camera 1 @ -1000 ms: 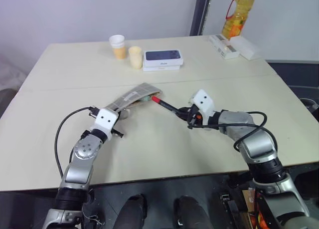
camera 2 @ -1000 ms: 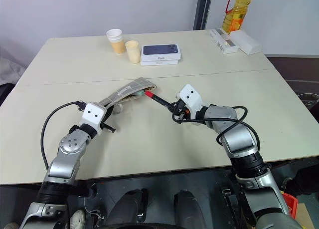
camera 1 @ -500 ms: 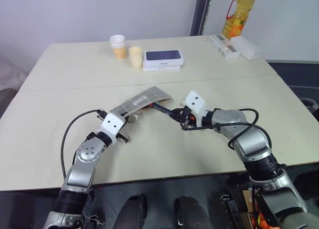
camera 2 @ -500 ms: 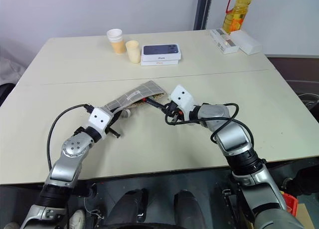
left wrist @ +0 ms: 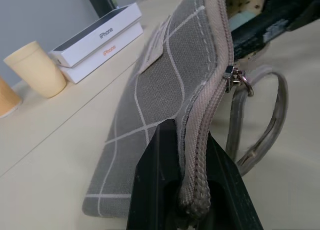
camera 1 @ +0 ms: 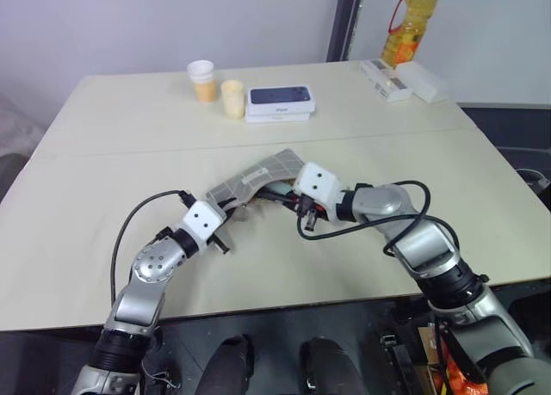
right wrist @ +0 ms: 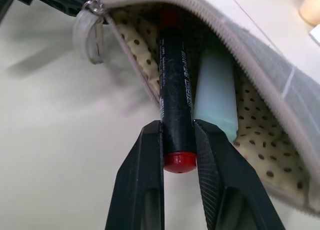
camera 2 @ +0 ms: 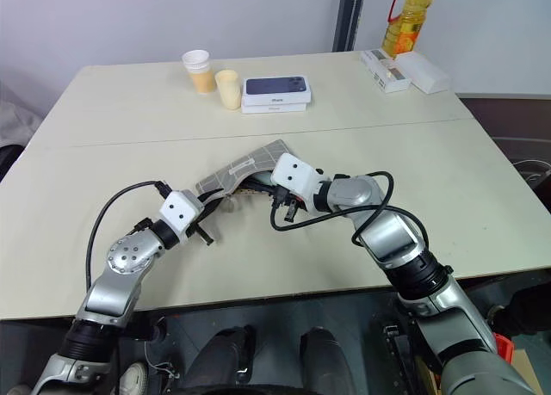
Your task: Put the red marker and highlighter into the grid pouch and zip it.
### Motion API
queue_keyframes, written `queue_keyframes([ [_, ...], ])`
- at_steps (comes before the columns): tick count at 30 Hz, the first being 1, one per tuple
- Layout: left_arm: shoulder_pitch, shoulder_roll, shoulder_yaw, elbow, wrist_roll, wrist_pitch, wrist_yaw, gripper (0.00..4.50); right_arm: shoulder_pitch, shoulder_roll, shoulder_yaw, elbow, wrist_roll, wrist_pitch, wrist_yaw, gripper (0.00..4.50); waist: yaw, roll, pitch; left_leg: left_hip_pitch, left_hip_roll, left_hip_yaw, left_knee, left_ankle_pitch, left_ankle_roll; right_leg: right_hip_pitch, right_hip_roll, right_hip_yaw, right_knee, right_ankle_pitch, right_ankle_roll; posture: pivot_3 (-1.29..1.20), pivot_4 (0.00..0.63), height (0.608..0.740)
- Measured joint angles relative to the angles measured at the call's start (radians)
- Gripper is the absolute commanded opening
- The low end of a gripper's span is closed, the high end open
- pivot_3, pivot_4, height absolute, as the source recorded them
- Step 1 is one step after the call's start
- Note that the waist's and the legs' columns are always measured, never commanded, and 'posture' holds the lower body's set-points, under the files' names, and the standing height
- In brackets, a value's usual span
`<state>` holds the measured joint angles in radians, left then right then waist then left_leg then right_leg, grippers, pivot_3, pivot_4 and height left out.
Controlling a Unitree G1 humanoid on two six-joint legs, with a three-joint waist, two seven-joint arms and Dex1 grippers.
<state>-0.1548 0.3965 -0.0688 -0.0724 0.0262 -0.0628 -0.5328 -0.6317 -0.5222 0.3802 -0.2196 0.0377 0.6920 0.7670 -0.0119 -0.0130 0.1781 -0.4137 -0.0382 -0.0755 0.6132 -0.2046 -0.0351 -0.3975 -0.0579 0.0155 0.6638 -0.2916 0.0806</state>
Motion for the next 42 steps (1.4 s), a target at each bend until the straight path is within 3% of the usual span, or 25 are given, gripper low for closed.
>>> queue_keyframes([
  [2, 0.004, 0.002, -0.004, -0.004, 0.000, -0.006, -0.006, 0.00, 0.000, -0.001, 0.004, 0.000, -0.014, 0.000, 0.002, 0.35, 0.000, 0.000, 0.000, 0.000, 0.000, 0.000, 0.000, 0.000, 0.000, 0.000, 0.000, 0.000, 0.000, 0.000, 0.000, 0.00, 0.150, 0.740],
  [10, 0.007, 0.002, -0.026, -0.009, -0.004, -0.004, -0.013, 0.00, -0.015, -0.007, -0.006, -0.003, -0.014, -0.001, 0.014, 4.44, 0.000, 0.000, 0.000, 0.000, 0.000, 0.000, 0.000, 0.000, 0.000, 0.000, 0.000, 0.000, 0.000, 0.000, 0.000, 0.00, 0.150, 0.740],
  [19, -0.086, -0.106, 0.053, -0.027, -0.135, 0.239, 0.069, 0.00, 0.030, -0.057, -0.226, -0.164, 0.194, 0.012, 0.117, 4.44, 0.003, -0.001, 0.000, 0.000, 0.000, -0.002, 0.002, 0.000, 0.000, 0.002, 0.000, -0.002, 0.000, 0.000, 0.000, 0.00, 0.150, 0.740],
  [23, -0.153, -0.174, 0.064, -0.048, -0.203, 0.353, 0.108, 0.00, 0.075, -0.049, -0.257, -0.192, 0.291, 0.089, 0.121, 4.44, 0.001, -0.001, 0.001, 0.000, 0.000, -0.002, 0.002, 0.000, 0.000, 0.002, 0.000, -0.002, 0.000, 0.000, 0.001, 0.00, 0.150, 0.740],
  [28, -0.212, -0.249, 0.065, -0.048, -0.275, 0.459, 0.145, 0.00, 0.092, 0.062, -0.247, -0.160, 0.295, 0.152, -0.013, 4.44, -0.003, -0.001, 0.001, 0.000, 0.000, -0.002, 0.001, 0.000, 0.000, 0.001, 0.002, -0.002, 0.001, 0.000, 0.001, 0.00, 0.150, 0.740],
  [32, -0.222, -0.258, 0.063, -0.048, -0.284, 0.489, 0.151, 0.00, 0.080, 0.185, -0.237, -0.051, 0.260, 0.160, -0.158, 4.44, -0.001, -0.001, 0.001, 0.000, 0.000, -0.002, 0.001, 0.000, 0.000, 0.002, 0.002, -0.002, 0.001, 0.000, 0.001, 0.00, 0.150, 0.740],
  [37, -0.229, -0.263, 0.058, -0.048, -0.283, 0.492, 0.160, 0.00, 0.042, 0.271, -0.232, 0.007, 0.245, 0.148, -0.241, 4.44, 0.000, -0.001, 0.001, 0.000, 0.000, -0.002, 0.001, 0.000, 0.000, 0.001, 0.002, -0.001, 0.001, 0.000, 0.001, 0.00, 0.150, 0.740],
  [39, -0.229, -0.265, 0.043, -0.048, -0.283, 0.492, 0.160, 0.00, 0.031, 0.300, -0.224, 0.021, 0.243, 0.142, -0.257, 3.65, 0.000, -0.001, 0.001, 0.000, 0.000, -0.002, 0.001, 0.000, 0.000, 0.001, 0.002, -0.001, 0.001, 0.000, 0.001, 0.00, 0.150, 0.740],
  [42, -0.229, -0.266, 0.042, -0.048, -0.282, 0.492, 0.162, 0.00, 0.028, 0.317, -0.222, 0.029, 0.244, 0.140, -0.269, 2.11, 0.000, -0.001, 0.001, 0.000, 0.000, -0.002, 0.001, 0.000, 0.000, 0.001, 0.002, -0.001, 0.001, 0.000, 0.001, 0.00, 0.150, 0.740],
])
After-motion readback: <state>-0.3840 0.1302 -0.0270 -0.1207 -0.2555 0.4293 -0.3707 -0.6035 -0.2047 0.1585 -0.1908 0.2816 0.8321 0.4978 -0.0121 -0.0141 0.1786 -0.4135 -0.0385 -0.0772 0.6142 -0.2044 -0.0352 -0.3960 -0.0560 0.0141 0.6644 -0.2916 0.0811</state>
